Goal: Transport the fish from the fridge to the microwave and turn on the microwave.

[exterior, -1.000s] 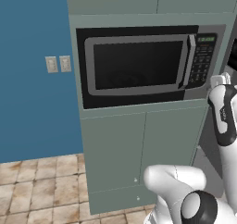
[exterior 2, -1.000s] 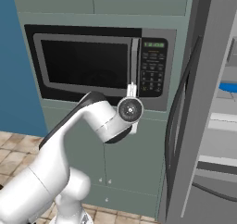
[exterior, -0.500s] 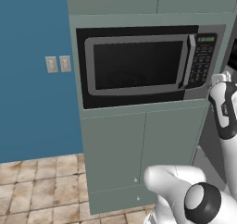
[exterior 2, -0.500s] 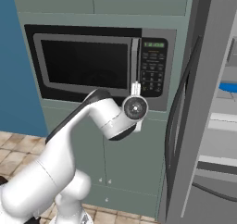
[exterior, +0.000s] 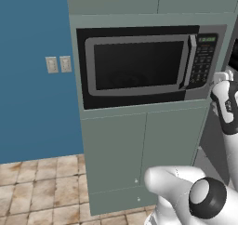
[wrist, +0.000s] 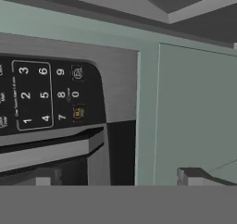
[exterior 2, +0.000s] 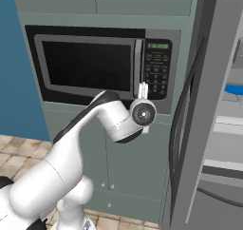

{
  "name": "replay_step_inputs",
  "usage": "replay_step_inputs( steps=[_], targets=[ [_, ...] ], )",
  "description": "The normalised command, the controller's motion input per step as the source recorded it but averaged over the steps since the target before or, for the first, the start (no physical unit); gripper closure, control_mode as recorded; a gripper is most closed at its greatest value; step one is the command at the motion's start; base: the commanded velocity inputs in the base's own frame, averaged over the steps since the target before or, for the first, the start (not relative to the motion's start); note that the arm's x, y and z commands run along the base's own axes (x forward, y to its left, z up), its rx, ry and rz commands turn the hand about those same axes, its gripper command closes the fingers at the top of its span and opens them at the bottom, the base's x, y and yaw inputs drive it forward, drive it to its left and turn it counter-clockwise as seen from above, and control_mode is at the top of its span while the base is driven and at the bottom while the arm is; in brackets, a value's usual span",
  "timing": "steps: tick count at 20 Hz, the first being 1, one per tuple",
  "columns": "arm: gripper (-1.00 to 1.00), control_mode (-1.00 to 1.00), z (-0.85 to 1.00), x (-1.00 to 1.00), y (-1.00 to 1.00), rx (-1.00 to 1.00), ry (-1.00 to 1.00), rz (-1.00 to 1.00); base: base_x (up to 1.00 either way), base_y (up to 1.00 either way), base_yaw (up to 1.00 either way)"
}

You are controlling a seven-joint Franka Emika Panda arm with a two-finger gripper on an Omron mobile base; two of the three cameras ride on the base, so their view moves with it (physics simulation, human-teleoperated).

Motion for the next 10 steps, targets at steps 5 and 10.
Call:
replay_step_inputs(
  steps=[5,10],
  targets=[
    [-1.0,-1.0,0.0,0.16,-0.07,0.0,-0.02,0.0,0.0,0.0,0.0],
    [-1.0,-1.0,0.0,0.15,-0.05,0.0,0.0,0.0,0.0,0.0,0.0]
  ],
)
